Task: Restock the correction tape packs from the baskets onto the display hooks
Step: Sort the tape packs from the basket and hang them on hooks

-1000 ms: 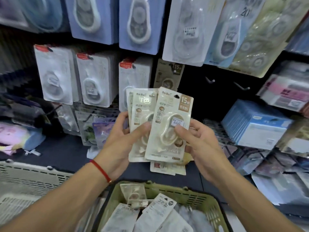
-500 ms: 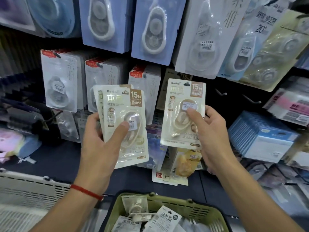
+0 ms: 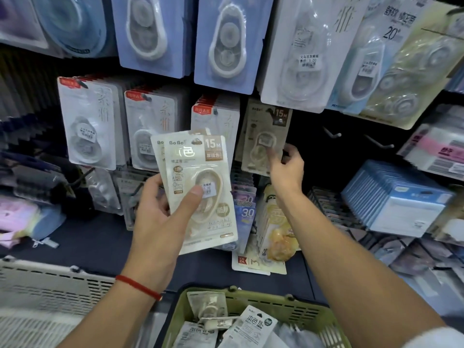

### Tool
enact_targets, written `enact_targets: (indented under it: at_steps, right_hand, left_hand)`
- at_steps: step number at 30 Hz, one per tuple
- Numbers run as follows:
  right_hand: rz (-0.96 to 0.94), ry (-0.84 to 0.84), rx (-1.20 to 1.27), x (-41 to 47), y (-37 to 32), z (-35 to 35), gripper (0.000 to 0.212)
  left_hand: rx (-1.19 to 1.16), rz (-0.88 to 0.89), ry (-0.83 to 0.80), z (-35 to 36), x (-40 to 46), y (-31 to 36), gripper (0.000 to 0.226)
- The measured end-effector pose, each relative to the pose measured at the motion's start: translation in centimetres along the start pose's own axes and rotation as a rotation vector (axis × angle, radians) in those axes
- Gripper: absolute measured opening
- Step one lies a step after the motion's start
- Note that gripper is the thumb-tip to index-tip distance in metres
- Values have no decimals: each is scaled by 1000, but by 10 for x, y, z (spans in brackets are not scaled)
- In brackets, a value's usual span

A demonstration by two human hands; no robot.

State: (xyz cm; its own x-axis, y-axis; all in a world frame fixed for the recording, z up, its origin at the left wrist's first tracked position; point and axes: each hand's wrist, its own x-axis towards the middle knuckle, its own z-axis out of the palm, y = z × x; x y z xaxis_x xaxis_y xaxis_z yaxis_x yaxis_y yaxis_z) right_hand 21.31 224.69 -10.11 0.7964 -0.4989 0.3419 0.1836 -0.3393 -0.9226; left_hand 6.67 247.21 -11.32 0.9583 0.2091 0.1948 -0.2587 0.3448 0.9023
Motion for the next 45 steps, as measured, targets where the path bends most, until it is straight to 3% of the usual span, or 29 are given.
enact_targets:
  at_steps: [4, 6, 8, 11, 13, 19, 21, 25, 34, 45]
  right_hand:
    - [100, -10, -142, 10, 3, 5, 50]
    - [63, -23, -147, -8, 1, -4, 41]
    - [-3, -199, -43, -41, -3, -20, 23]
    - [-46, -631, 39, -92, -18, -49, 38]
    - [-85, -783, -30, -112, -28, -62, 41]
    - [-10, -620, 135, -122, -31, -78, 21]
    - [13, -498, 203, -116, -33, -81, 22]
    - [32, -330, 267, -94, -40, -86, 25]
    - [-12, -296, 276, -87, -44, -86, 40]
    - [-114, -188, 213, -89, -49, -76, 33]
  left_hand:
    - [-59, -85, -31, -1, 0, 0, 70]
    - [-77, -98, -34, -1, 0, -1, 75]
    - [-74, -93, -43, 0, -1, -2, 74]
    - [-45, -58, -51, 5, -2, -5, 73]
    - [-34, -42, -68, 9, -4, -8, 72]
    - [1, -45, -49, 13, -6, -17, 58]
    - [39, -50, -19, 9, -4, -19, 43]
    - [105, -26, 31, 3, -2, -19, 37]
    - [115, 19, 60, 2, -2, -15, 36]
    - [67, 18, 56, 3, -3, -12, 54]
